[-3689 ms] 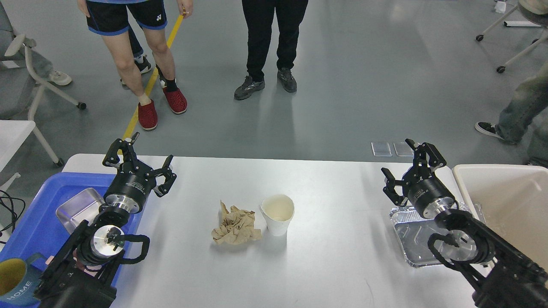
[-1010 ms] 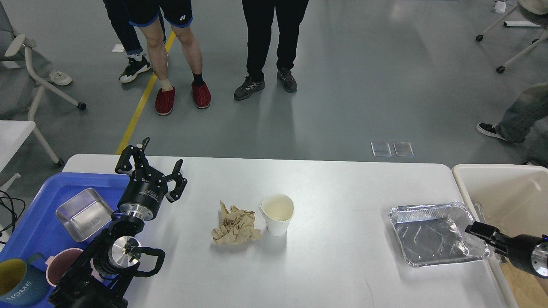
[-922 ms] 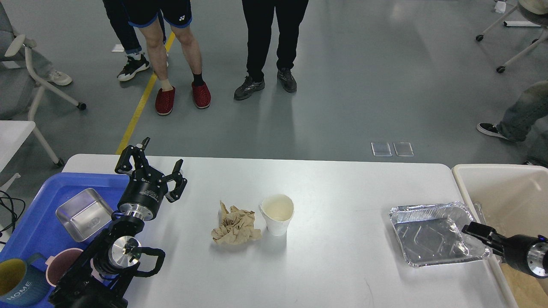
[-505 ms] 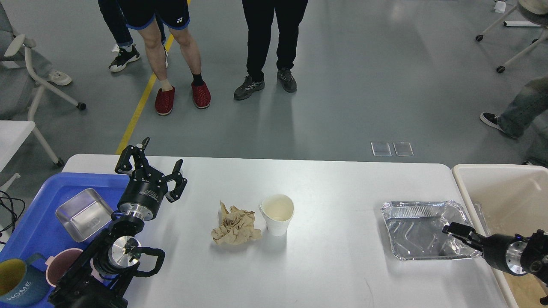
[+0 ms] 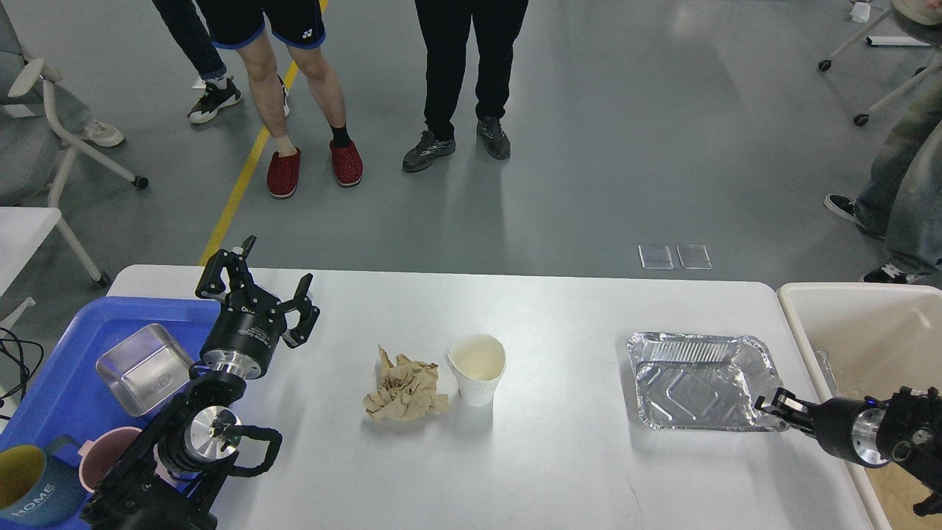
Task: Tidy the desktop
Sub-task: 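Lift the foil tray with the right gripper toward the table center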
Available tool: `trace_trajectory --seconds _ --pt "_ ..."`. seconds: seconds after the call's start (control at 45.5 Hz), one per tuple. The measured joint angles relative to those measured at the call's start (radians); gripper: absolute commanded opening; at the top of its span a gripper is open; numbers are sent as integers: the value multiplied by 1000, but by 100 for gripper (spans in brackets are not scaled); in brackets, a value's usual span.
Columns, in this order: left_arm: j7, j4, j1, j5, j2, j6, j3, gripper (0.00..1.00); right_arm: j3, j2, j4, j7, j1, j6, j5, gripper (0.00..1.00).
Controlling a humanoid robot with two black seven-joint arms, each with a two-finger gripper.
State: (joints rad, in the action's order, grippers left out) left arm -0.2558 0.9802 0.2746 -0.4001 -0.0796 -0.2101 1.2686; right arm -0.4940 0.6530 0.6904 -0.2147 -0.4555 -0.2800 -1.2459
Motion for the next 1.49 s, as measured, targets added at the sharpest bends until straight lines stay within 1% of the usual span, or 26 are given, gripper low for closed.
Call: trace_trajectory --seconds 0.351,0.593,0.681,0.791,0.878,1.054,1.208,1.296,1.361,1.493 --pt "0 0 -2 -12 -2 1 0 97 -1 -5 15 -1 4 -15 8 0" --pt "4 0 -9 -14 -2 24 -10 97 -1 14 140 2 -9 -16 13 0" --pt "4 0 -6 -14 -4 31 -40 97 -2 36 198 14 -37 -17 19 0" --pt "4 0 -6 -14 -4 36 -49 97 -1 51 224 29 -87 -24 62 0" --pt "6 0 -6 -14 -3 37 -50 97 1 62 225 58 -132 -41 132 0" --pt "7 0 -6 -13 -1 38 -51 97 44 69 222 168 -218 -67 263 0" --pt "7 0 -7 -13 0 38 -51 97 82 69 232 220 -274 -70 309 0" --pt "8 0 -7 -13 0 38 -51 97 92 69 236 259 -311 -78 310 0" --pt "9 0 -7 -13 0 38 -51 97 112 69 237 271 -346 -93 310 0" --pt "9 0 -7 -13 -2 38 -51 97 176 76 249 276 -434 -110 311 0"
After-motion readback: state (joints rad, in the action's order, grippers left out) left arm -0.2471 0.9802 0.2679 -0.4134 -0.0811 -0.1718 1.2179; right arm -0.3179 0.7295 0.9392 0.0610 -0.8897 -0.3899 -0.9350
